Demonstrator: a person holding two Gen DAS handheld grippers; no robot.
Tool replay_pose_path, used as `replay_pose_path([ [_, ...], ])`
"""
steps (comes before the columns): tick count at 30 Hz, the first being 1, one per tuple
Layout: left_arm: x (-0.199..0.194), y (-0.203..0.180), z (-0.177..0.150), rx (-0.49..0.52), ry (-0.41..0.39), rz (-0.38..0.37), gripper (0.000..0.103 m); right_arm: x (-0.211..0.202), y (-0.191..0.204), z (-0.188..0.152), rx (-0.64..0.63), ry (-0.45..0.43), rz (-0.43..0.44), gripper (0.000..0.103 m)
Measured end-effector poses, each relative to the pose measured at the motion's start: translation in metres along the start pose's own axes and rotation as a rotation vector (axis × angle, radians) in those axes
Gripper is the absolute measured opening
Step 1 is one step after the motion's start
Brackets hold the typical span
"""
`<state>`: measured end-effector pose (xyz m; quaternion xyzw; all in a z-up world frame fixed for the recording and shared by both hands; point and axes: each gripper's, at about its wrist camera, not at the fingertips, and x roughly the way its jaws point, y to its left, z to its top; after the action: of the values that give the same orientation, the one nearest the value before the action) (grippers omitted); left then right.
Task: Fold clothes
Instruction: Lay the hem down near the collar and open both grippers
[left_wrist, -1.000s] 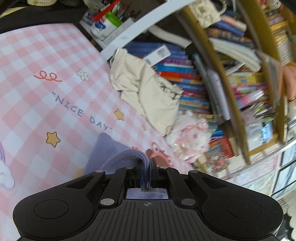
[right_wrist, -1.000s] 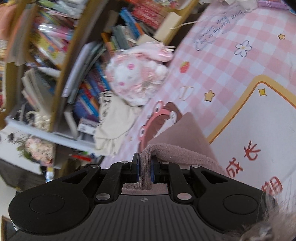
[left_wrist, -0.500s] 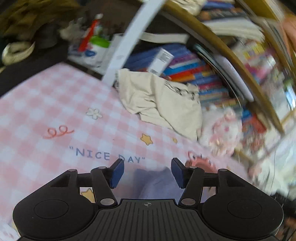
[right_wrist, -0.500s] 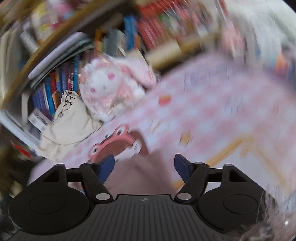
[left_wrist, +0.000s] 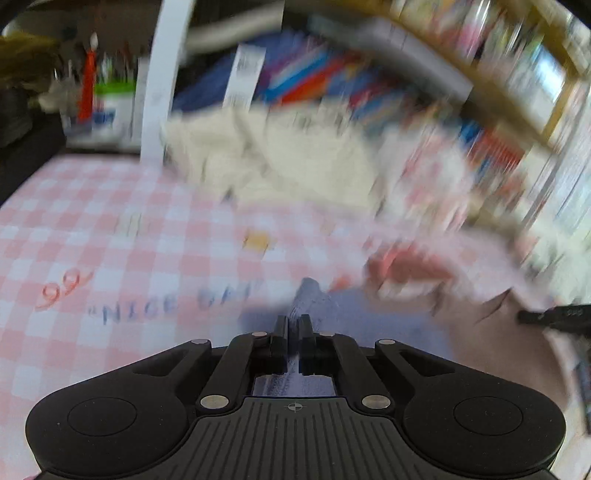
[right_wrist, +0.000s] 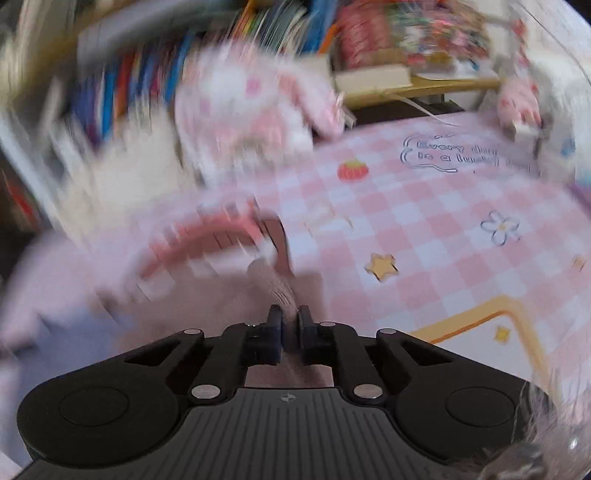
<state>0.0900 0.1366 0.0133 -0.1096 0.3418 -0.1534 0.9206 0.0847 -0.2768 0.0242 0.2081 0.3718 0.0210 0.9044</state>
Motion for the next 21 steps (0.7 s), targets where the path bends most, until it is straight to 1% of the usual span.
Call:
replay_pose_path([
  [1, 0.002, 0.004, -0.001, -0.015, 0.012, 0.019, 0.003, -0.002, -0.005, 0.002, 0.035, -0.009, 0.005, 0.008],
  [2, 0.004, 0.009, -0.001, -0.03, 0.024, 0.038, 0.003, 0.0, -0.009, 0.002, 0.047, -0.001, -0.011, 0.008],
  [5, 0.023, 0.021, -0.009, -0.062, 0.099, 0.064, 0.004, 0.018, -0.014, -0.003, 0.033, 0.063, -0.057, 0.008],
  [6, 0.022, 0.021, -0.009, -0.066, 0.091, 0.064, 0.004, 0.022, -0.015, -0.005, 0.025, 0.071, -0.066, 0.008],
  [8, 0.02, 0.022, -0.008, -0.073, 0.075, 0.063, 0.005, 0.021, -0.015, -0.008, 0.026, 0.055, -0.065, 0.008],
  [10, 0.017, 0.023, -0.007, -0.081, 0.059, 0.062, 0.011, 0.021, -0.015, -0.007, 0.032, 0.055, -0.062, 0.009],
  [12, 0.015, 0.024, -0.005, -0.088, 0.042, 0.061, 0.015, 0.018, -0.015, -0.007, 0.021, 0.059, -0.067, 0.014],
  [14, 0.012, 0.025, -0.004, -0.096, 0.026, 0.06, 0.026, 0.016, -0.014, -0.006, 0.01, 0.057, -0.078, 0.019],
  [16, 0.006, 0.019, -0.002, -0.044, -0.028, 0.071, 0.048, 0.013, -0.013, -0.007, 0.01, 0.052, -0.082, 0.019],
  [18, 0.007, 0.011, 0.001, 0.027, -0.039, 0.072, 0.05, 0.013, -0.011, -0.008, 0.009, 0.057, -0.089, 0.019],
  [21, 0.018, 0.001, 0.002, 0.122, -0.003, 0.059, 0.049, 0.016, -0.009, -0.009, -0.005, 0.071, -0.106, 0.02],
])
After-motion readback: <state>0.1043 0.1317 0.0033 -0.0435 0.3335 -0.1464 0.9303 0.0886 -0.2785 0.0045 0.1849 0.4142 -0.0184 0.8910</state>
